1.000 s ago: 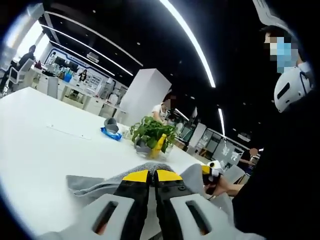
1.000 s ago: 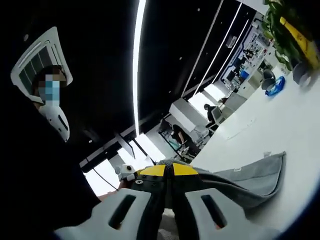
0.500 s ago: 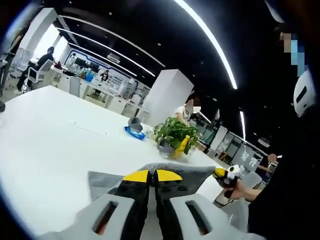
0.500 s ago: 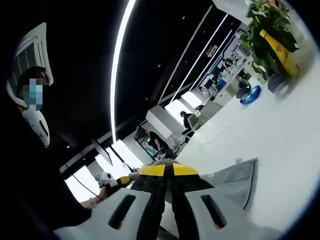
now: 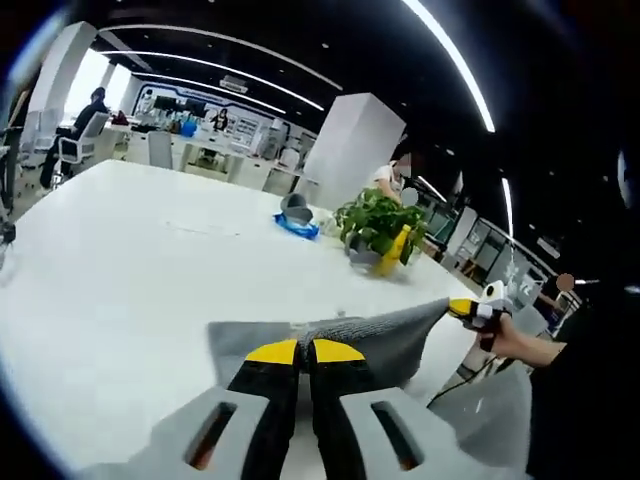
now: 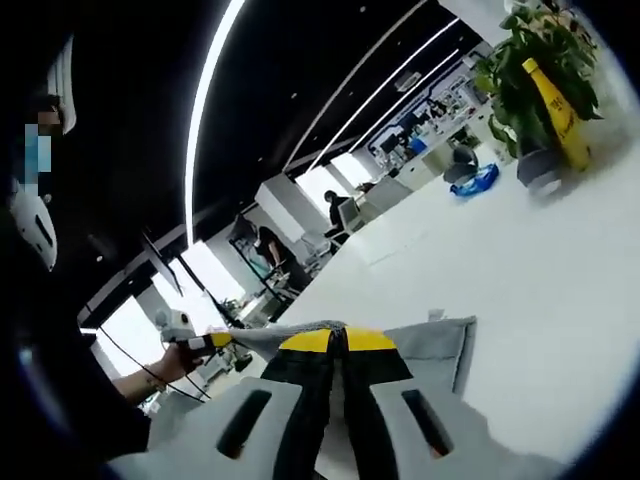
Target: Fold the towel on the table until its edges align and the towel forms a compact rectangular stack.
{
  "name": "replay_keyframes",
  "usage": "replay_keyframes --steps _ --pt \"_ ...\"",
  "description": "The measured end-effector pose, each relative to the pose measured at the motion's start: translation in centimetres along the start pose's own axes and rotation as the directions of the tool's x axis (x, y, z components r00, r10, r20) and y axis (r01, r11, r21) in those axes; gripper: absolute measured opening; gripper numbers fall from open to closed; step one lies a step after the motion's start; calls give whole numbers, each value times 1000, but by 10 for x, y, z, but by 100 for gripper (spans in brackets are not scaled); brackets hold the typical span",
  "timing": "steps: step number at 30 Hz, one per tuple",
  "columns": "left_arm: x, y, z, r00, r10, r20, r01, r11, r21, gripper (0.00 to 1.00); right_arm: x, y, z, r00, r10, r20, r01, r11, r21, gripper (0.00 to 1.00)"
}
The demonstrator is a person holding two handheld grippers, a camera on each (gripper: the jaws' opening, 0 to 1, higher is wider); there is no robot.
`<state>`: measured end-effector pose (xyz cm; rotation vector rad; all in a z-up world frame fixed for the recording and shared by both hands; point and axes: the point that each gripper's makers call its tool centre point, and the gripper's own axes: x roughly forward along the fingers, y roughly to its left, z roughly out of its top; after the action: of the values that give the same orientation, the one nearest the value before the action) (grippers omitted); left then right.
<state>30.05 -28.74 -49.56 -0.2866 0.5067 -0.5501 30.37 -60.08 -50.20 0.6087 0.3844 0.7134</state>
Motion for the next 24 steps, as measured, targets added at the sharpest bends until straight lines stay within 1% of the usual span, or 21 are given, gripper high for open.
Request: replay_keyframes --steps 2,4,7,10,13,14,16,17,19,21,24 --pt "4 6 -1 1000 10 -20 -10 1000 -15 3 8 -2 -2 1000 -11 -24 11 1000 -12 0" --pt "11 12 -2 999 16 -39 -17 1000 -15 3 15 -6 -2 999 -19 -41 18 1000 -4 0" --pt "23 22 -7 996 25 -86 -25 1000 10 3 23 -17 -5 996 -41 -73 41 999 -3 0" --pt "35 29 -9 993 21 -118 -19 1000 18 3 31 -28 -10 991 -73 -115 73 997 3 0" --pt "46 35 -10 990 15 -141 -11 999 30 3 38 -36 -13 986 -90 -137 95 995 25 0" --pt "51 38 -12 987 15 -158 -9 999 40 3 39 -39 -14 985 -96 -143 101 994 30 0" --pt "59 41 -14 984 16 -176 -6 999 53 3 43 -47 -18 979 -119 -167 126 992 27 0" --pt "62 43 -16 982 17 -186 -6 998 58 3 45 -52 -20 972 -141 -186 149 989 26 0" --pt "70 47 -19 979 24 -204 -9 997 71 3 50 -58 -21 970 -151 -191 159 987 24 0" --pt "76 54 -19 978 25 -207 -9 997 75 3 53 -63 -22 966 -164 -199 173 985 24 0" --pt "84 59 -22 975 29 -222 -15 998 63 3 60 -73 -24 958 -192 -215 201 979 19 0"
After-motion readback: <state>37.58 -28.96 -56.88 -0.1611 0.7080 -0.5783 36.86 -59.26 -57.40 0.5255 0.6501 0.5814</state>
